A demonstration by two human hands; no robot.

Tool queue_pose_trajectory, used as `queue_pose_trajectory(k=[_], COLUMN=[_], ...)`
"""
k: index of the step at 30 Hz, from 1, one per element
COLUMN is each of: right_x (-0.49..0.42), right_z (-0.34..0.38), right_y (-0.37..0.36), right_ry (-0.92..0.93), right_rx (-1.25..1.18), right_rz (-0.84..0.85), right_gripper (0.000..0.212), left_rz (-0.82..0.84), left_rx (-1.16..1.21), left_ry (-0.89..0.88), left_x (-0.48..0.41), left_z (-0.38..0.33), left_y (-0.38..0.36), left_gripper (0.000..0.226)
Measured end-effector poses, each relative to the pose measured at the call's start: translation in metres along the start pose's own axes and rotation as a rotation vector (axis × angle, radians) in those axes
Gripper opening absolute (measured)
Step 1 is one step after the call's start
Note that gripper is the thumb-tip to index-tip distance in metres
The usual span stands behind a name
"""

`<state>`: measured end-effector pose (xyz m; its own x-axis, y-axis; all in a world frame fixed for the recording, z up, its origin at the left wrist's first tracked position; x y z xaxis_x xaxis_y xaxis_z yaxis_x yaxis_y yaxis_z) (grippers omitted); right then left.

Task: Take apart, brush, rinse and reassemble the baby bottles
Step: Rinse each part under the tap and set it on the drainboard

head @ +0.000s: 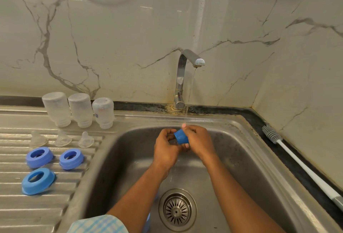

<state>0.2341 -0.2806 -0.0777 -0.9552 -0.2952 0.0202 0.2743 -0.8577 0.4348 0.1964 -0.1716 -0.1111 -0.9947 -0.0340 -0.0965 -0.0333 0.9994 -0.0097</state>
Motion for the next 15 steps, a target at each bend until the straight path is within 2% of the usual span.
queue_pose_trajectory(k=[4, 9, 11, 15], right_x=[-0.001, -0.003, -0.006, -0.002], right_z=[-0.001, -0.002, -0.007, 0.000], right_y=[-0.005, 0.002, 0.005, 0.003], right_ry=[-0.040, 0.034, 0.032, -0.043], right_rx=[0.086, 0.012, 0.019, 0.108], right_rz=[-0.017, -0.115, -0.157, -0.066], right_gripper=[0.048, 0.023, 0.031, 0.040], left_rz=[-0.058, 0.041, 0.063, -0.013], left_rx=[-0.062, 0.043, 0.070, -0.058], left_ry=[-0.036, 0.015, 0.055, 0.046], left_x=[-0.002, -0.002, -0.001, 0.000], left_z=[-0.001, -0.002, -0.004, -0.002], left_y=[0.002, 0.000, -0.003, 0.001], left_gripper=[0.048, 0.045, 0.038, 0.054])
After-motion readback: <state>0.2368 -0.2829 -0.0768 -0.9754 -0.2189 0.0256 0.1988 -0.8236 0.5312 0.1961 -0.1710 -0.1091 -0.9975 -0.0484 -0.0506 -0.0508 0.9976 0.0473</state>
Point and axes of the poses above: each hand's wrist, its own x-axis away from the middle knuckle, its own y-axis out of the back of the hand, z = x × y, the point moved 1 cm from there along -x, towards the middle knuckle, and after that the axes turned 15 degrees about z, right-handed, at the moved point
